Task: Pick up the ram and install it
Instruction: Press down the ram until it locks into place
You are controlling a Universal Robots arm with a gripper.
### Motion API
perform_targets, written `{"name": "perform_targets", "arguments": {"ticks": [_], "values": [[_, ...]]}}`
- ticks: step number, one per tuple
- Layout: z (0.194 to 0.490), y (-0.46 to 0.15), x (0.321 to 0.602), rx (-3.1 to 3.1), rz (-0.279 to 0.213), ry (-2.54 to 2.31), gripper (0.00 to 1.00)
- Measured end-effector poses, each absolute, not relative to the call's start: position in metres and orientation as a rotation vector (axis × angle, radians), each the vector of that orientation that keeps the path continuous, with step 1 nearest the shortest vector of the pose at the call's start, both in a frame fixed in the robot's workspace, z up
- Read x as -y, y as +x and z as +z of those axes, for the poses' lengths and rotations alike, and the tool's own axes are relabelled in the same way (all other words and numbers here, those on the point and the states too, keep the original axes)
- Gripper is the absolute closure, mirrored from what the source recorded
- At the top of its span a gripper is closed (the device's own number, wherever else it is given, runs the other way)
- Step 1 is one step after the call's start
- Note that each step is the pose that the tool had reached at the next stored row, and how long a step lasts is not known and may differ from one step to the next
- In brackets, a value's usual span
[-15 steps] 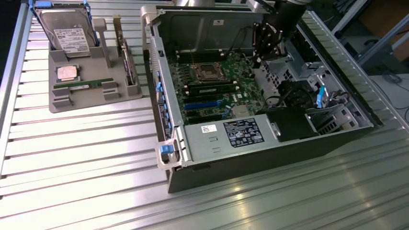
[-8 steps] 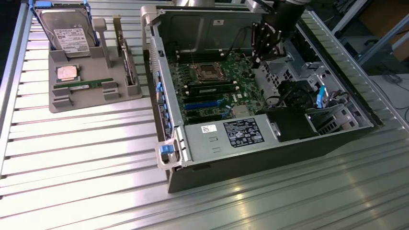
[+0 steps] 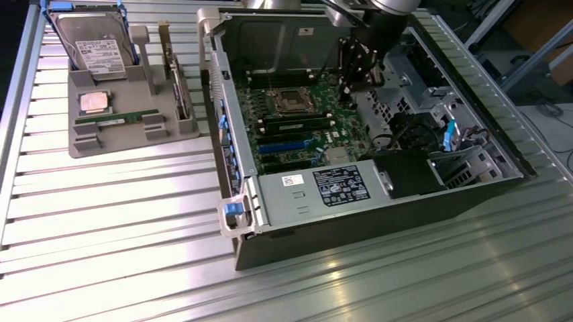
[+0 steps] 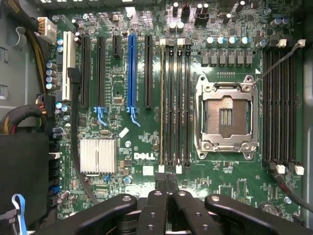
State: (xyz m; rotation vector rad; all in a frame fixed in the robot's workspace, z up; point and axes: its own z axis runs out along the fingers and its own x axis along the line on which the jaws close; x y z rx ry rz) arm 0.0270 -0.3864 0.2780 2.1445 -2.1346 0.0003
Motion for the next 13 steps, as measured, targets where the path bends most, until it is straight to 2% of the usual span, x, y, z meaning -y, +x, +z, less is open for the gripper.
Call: {"name": "perform_targets", "arguments": {"ticks": [13], "values": [[0.259,0.02,0.386,2.135,0.0,2.145,0.89]]}}
